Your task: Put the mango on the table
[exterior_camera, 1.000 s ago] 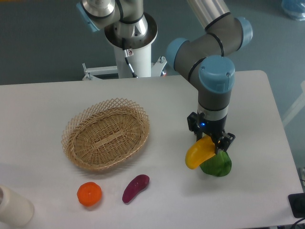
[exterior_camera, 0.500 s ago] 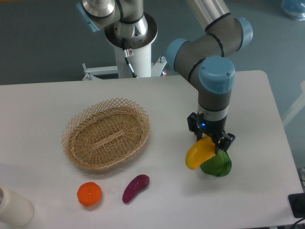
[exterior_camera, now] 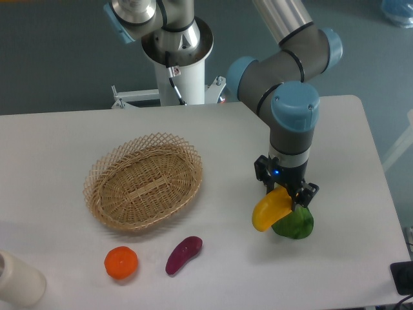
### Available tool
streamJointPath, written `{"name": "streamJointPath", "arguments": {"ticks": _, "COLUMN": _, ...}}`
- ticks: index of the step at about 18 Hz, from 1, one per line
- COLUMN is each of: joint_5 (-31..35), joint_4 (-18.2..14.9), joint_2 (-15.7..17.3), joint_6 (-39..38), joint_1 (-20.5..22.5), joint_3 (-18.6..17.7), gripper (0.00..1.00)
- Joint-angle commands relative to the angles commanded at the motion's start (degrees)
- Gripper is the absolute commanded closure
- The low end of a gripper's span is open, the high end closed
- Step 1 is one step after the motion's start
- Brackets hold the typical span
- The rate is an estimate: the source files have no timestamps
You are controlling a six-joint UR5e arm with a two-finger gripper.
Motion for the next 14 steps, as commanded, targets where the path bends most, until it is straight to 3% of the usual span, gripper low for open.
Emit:
{"name": "streamJointPath", "arguments": {"ticks": 3, "joint_5": 1.0, "joint_4": 2.7, "joint_2": -2.1, "joint_6": -4.2, "joint_1": -1.0, "joint_3": 0.5, "gripper": 0.58}}
{"name": "streamJointPath", "arguments": {"ticks": 14, "joint_5": 6.3, "joint_4": 3.1, "joint_2": -6.1, "joint_6": -9.3, "joint_1": -7.0, "joint_3": 1.7, "gripper": 0.54}}
